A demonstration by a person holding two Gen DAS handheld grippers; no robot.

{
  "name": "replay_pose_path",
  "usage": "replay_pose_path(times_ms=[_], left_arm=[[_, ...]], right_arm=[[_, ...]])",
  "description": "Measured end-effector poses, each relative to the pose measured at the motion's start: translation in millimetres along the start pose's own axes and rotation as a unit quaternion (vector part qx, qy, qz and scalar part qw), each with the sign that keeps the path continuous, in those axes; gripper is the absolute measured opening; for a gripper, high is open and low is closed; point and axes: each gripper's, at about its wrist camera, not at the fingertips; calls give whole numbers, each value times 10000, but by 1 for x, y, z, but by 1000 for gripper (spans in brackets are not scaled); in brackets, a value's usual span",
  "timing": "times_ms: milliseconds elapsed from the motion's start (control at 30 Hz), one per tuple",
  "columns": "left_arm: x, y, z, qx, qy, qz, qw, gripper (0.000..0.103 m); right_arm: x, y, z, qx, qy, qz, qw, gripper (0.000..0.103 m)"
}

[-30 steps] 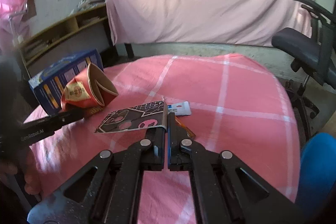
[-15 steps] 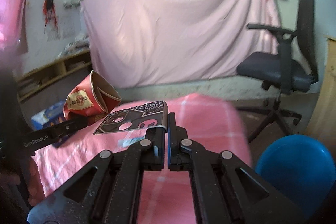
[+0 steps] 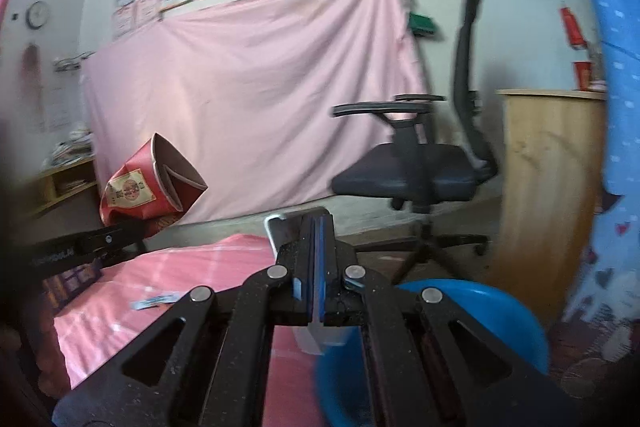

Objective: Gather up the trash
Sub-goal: 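Carry the red cup and phone case to the blue basin and release both, then move both open tools back over the table toward the toothpaste tube and battery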

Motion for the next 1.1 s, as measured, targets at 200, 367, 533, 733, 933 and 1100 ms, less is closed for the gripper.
replay_pose_path(times_ms=[200, 367, 533, 733, 933, 1100], left_arm=[[-14, 45, -50, -402, -1, 415, 9983, 10], [-34, 78, -71, -546, 72, 963, 9938, 10], [-56, 94, -77, -543, 165, 1513, 9869, 10], [-68, 105, -75, -520, 189, 1829, 9816, 15], [-69, 99, -66, -493, 64, 1756, 9832, 24], [-59, 92, -58, -380, -38, 1542, 9873, 25]], right_arm=[[-12, 18, -52, -431, 503, 403, 9970, 27], [-20, 23, -83, -600, 854, 601, 9927, 28], [-20, 23, -94, -690, 919, 663, 9912, 28], [-21, 23, -96, -735, 916, 679, 9908, 33], [-20, 23, -97, -692, 930, 635, 9912, 55], [-17, 22, -92, -669, 859, 559, 9925, 62]])
Point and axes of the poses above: each gripper's, at about its wrist camera, not at the fingertips, and y roughly the way its jaws point, z to its left, x to its top, and after that the axes turned 6 degrees about -z, right-handed
